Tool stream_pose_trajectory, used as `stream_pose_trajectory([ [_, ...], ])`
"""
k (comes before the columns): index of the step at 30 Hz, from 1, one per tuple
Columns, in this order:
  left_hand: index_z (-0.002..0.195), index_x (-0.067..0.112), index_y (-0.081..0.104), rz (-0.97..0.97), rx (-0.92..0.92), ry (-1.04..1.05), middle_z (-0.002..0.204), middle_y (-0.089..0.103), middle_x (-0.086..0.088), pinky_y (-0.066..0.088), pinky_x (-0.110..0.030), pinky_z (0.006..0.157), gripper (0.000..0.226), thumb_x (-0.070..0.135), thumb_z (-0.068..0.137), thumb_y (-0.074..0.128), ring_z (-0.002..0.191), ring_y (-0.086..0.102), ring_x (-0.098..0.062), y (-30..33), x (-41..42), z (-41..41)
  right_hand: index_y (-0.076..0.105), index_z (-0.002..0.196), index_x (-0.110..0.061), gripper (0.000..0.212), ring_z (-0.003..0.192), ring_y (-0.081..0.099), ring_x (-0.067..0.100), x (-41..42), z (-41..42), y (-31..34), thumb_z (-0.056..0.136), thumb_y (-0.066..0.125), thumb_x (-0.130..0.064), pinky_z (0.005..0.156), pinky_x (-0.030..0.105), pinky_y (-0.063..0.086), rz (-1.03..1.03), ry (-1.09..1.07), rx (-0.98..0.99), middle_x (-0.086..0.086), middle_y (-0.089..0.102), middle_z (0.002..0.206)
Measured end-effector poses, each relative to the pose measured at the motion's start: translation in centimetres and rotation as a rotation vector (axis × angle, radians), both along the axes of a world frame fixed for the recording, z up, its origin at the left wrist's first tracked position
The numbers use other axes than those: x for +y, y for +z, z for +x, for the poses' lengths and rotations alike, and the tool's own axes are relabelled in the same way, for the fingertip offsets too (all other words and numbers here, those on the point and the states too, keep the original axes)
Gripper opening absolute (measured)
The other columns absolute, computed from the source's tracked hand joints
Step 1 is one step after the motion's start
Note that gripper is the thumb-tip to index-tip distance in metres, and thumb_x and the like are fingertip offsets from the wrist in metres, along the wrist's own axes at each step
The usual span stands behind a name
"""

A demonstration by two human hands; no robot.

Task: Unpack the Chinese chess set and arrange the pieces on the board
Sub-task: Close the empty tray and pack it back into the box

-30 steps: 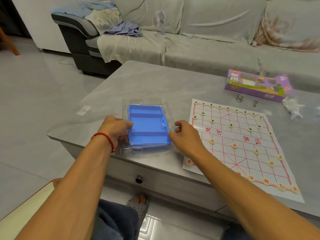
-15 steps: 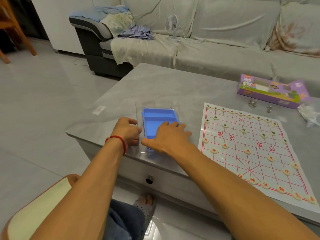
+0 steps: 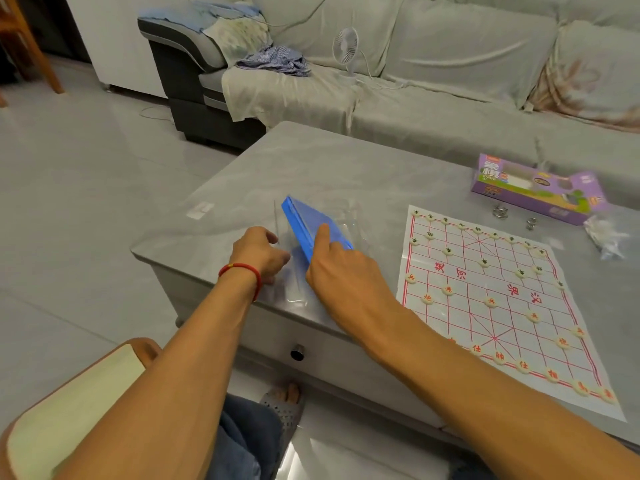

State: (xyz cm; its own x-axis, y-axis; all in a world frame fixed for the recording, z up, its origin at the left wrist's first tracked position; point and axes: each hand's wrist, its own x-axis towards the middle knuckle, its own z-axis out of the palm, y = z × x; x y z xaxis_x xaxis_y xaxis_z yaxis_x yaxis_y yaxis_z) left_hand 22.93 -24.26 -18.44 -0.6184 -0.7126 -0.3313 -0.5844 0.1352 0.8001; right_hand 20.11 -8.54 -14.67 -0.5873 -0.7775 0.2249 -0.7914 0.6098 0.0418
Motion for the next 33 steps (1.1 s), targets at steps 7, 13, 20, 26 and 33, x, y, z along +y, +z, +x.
stream_pose_trajectory([
  [7, 0.110, 0.008, 0.065, 0.175, 0.251, 0.194, 0.109, 0.067, -0.025, 0.056, -0.042, 0.079, 0.024, 0.020, 0.094, 0.049, 0.083, 0.065, -0.035, 1.4, -0.3, 0.5, 0.043, 0.132, -0.017, 0.033, 0.076, 0.052, 0.026, 2.5, -1.1, 0.8, 0.101, 0.034, -0.024, 0.060, 0.038, 0.042, -0.075, 0.077, -0.034, 0.002, 0.059, 0.094],
  [13, 0.107, 0.008, 0.055, 0.767, 0.475, 0.210, 0.100, 0.063, -0.017, 0.060, -0.049, 0.074, 0.036, 0.042, 0.096, 0.051, 0.095, 0.067, -0.036, 3.5, -0.3, 1.5, 0.056, 0.128, -0.003, 0.041, 0.089, 0.060, 0.030, 4.8, -2.2, -2.0, 0.087, 0.063, -0.005, 0.080, 0.037, 0.048, -0.149, 0.367, 0.121, 0.011, 0.067, 0.102],
  [20, 0.121, 0.002, 0.050, 0.973, 0.594, 0.073, 0.108, 0.060, -0.024, 0.058, -0.046, 0.074, 0.041, 0.007, 0.081, 0.056, 0.093, 0.069, -0.038, 4.4, -1.2, 2.8, 0.053, 0.137, -0.007, 0.039, 0.125, 0.050, 0.027, 6.5, -5.0, -2.1, 0.098, 0.052, -0.003, 0.112, 0.046, 0.034, -0.396, 0.360, 0.064, 0.010, 0.055, 0.138],
  [26, 0.123, 0.001, 0.060, 0.903, 0.639, 0.029, 0.125, 0.064, -0.023, 0.055, -0.052, 0.090, 0.044, -0.012, 0.083, 0.048, 0.112, 0.065, -0.037, 5.1, 1.5, 2.9, 0.038, 0.145, -0.021, 0.060, 0.109, 0.063, 0.015, 3.4, -5.1, -0.1, 0.096, 0.052, -0.052, 0.096, 0.036, 0.051, -0.879, -0.362, -0.910, 0.000, 0.062, 0.125],
  [33, 0.113, 0.013, 0.066, 0.610, 0.473, -0.028, 0.103, 0.073, -0.014, 0.059, -0.047, 0.082, 0.027, 0.025, 0.089, 0.070, 0.090, 0.072, -0.031, 4.8, 1.8, 3.3, 0.060, 0.121, -0.005, 0.025, 0.089, 0.071, 0.027, 0.0, -7.1, 1.5, 0.101, 0.048, -0.011, 0.069, 0.038, 0.060, -1.026, -0.306, -1.418, 0.011, 0.070, 0.108],
])
